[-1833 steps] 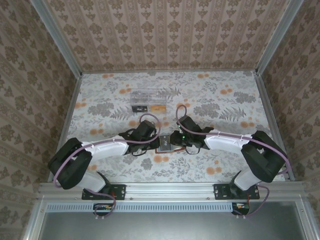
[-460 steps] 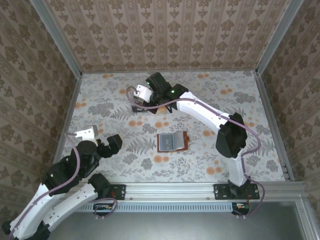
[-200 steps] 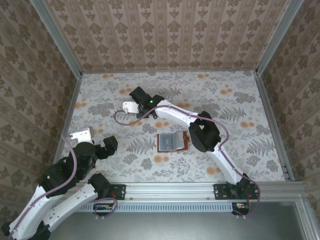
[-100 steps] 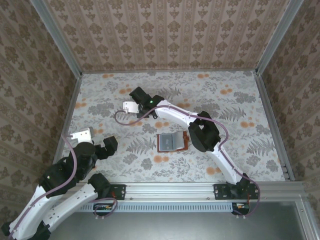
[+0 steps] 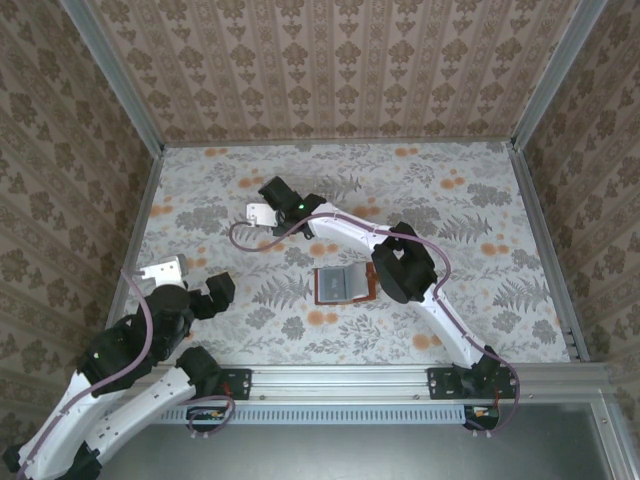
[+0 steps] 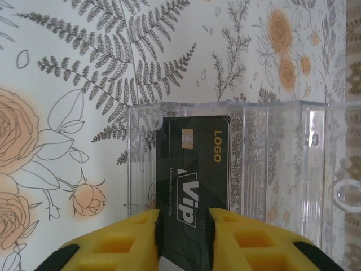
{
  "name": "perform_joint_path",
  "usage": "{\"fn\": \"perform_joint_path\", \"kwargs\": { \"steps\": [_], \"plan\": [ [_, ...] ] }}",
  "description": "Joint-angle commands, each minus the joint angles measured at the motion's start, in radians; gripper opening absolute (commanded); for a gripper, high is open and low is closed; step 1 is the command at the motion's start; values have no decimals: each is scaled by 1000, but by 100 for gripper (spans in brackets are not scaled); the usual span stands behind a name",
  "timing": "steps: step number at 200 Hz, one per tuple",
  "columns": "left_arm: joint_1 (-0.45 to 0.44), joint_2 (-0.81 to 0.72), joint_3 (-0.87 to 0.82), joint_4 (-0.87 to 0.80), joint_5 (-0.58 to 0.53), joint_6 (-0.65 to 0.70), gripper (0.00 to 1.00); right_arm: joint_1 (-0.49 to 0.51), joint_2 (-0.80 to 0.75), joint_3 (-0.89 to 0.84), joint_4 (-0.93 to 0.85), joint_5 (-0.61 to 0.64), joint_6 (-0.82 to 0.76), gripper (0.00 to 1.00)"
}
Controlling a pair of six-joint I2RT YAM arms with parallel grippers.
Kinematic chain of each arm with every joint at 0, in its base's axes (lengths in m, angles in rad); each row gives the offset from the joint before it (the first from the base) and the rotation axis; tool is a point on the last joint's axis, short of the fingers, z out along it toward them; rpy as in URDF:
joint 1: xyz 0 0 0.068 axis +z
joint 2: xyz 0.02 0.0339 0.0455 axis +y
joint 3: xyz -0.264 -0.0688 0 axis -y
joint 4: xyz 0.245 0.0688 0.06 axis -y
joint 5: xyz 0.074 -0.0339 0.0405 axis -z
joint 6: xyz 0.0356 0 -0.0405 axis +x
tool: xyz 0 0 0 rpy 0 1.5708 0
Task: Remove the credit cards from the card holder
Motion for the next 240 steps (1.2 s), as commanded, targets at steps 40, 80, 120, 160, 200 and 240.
{"fn": "perform_joint_path", "kwargs": {
  "steps": [40,80,120,160,200,240],
  "plan": [
    [6,-13,-7,-19,-16,5,100,-4,7,25,63,57,32,33],
    [7,-12,-8,-12,-11,8,100,6,-57,17,66,44,95,33],
    [7,-5,-3,-2,19,11,100,4,-203,-104,99,39,260,34],
    [8,12,-30,49,84,10,100,1,-417,-354,168,30,471,33],
    [8,95,-116,212,204,-4,100,-10,-635,-605,146,48,810,33],
    [8,280,-207,458,354,-55,100,-11,-828,-900,132,3,1055,32]
  ]
}}
